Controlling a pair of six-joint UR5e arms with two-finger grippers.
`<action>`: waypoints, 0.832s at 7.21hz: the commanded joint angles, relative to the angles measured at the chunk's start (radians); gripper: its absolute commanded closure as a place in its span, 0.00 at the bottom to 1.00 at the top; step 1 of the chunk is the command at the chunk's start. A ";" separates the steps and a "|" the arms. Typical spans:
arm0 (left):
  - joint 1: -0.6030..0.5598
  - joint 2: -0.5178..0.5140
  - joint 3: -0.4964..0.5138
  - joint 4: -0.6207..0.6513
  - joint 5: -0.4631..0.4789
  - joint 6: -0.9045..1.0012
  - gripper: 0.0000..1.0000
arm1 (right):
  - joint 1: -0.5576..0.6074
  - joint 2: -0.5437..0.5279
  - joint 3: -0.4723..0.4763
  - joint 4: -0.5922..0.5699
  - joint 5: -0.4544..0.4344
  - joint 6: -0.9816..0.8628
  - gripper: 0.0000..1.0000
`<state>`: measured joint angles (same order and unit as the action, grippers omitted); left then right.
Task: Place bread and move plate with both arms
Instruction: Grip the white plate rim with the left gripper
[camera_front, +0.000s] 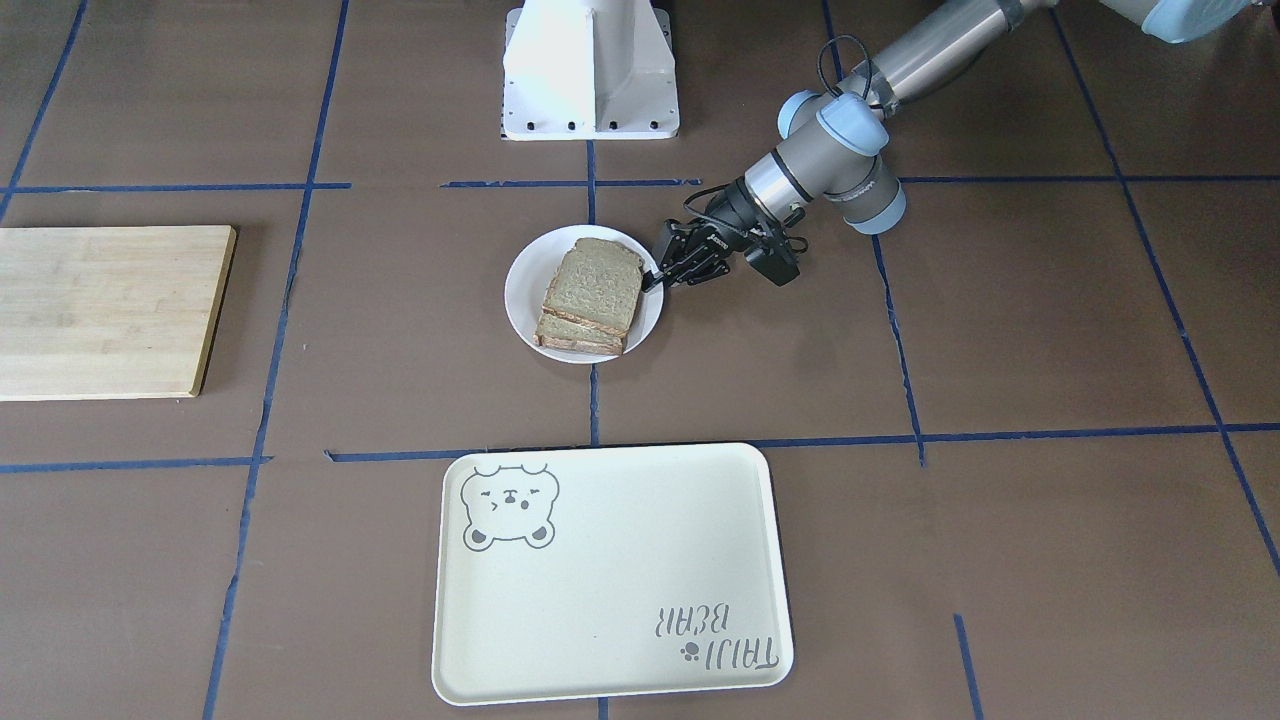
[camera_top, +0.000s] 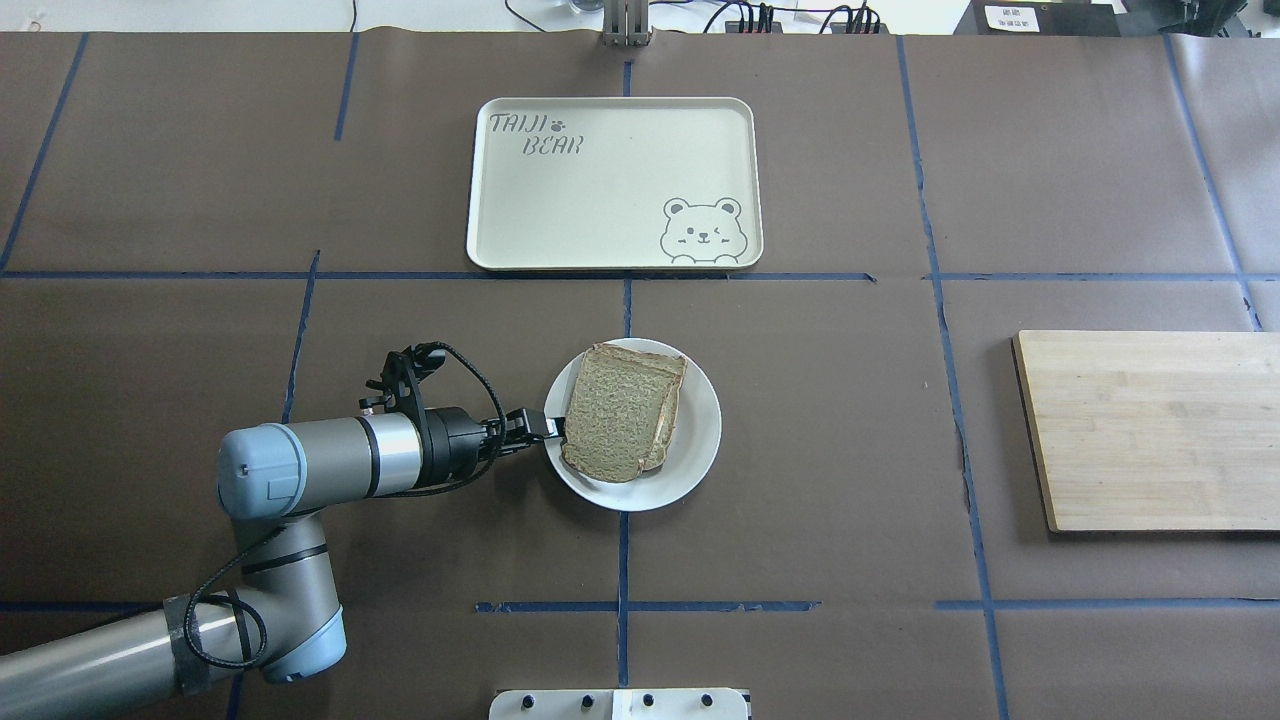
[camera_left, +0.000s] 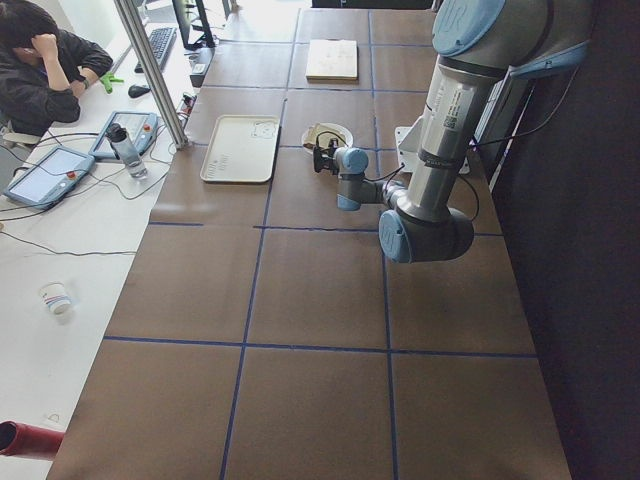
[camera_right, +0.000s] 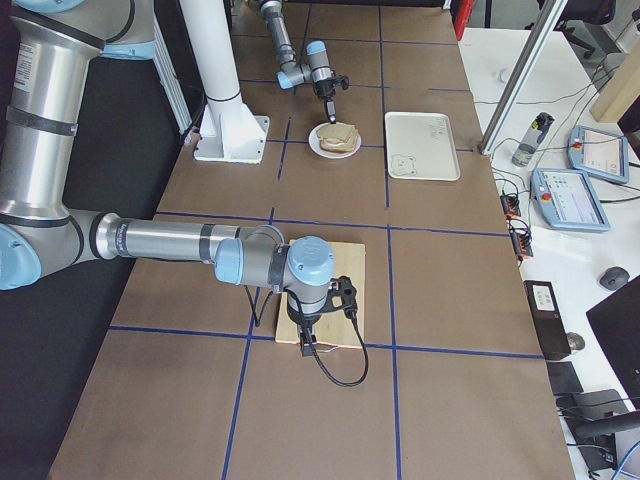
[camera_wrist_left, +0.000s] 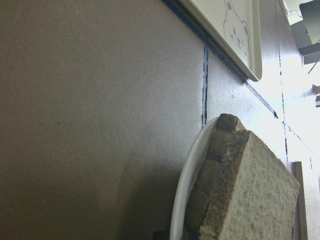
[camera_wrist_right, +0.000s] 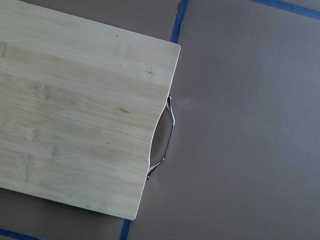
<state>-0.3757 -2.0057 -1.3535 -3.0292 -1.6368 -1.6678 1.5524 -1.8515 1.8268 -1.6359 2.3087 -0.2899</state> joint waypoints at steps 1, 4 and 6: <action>0.003 -0.008 0.001 0.001 -0.001 -0.001 0.75 | 0.000 0.000 -0.001 0.001 0.000 0.000 0.00; -0.009 -0.030 -0.007 -0.011 -0.002 -0.032 0.96 | 0.000 0.000 0.000 0.001 0.000 0.000 0.00; -0.052 -0.038 -0.009 -0.086 0.000 -0.086 0.99 | 0.000 0.000 0.000 0.001 0.002 0.000 0.00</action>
<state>-0.4028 -2.0391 -1.3610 -3.0756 -1.6380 -1.7309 1.5524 -1.8515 1.8267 -1.6354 2.3089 -0.2899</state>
